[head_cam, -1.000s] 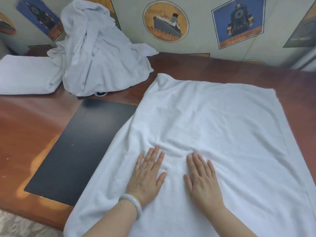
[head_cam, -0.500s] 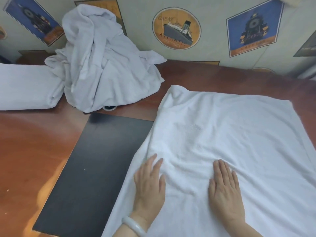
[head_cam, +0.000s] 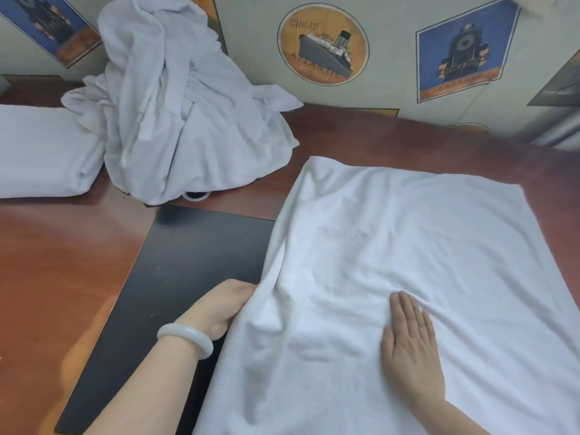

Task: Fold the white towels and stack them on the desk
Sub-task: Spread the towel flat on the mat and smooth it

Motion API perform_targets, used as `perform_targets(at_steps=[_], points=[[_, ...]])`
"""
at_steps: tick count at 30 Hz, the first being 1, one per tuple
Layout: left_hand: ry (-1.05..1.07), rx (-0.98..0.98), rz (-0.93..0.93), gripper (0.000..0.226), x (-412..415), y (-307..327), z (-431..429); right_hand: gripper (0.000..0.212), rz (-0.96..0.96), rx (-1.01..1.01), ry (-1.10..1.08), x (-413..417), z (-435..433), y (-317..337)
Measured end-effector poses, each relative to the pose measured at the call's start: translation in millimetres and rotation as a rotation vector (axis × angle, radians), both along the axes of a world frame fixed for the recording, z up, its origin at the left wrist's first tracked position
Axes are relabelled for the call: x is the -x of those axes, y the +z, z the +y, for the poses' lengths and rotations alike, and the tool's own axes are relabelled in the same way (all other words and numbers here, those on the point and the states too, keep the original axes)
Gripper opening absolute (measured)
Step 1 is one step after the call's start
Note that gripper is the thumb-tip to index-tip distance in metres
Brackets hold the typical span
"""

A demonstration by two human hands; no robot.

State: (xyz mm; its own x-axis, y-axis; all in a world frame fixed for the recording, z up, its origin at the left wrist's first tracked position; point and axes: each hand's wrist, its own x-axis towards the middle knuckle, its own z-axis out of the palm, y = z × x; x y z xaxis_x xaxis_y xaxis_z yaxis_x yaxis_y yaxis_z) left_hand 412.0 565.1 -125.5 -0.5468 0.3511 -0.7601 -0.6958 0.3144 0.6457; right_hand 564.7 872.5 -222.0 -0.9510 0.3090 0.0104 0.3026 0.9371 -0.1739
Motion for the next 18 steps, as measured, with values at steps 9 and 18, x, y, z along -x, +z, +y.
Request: perform_targets(at_steps=[9, 18], points=[[0.306, 0.538, 0.559, 0.046, 5, -20, -20, 0.062, 0.011, 0.044, 0.076, -2, 1, 5], [0.088, 0.626, 0.559, 0.048, 26, -36, -33, 0.061, -0.041, -0.018, 0.053, -2, 2, 0]])
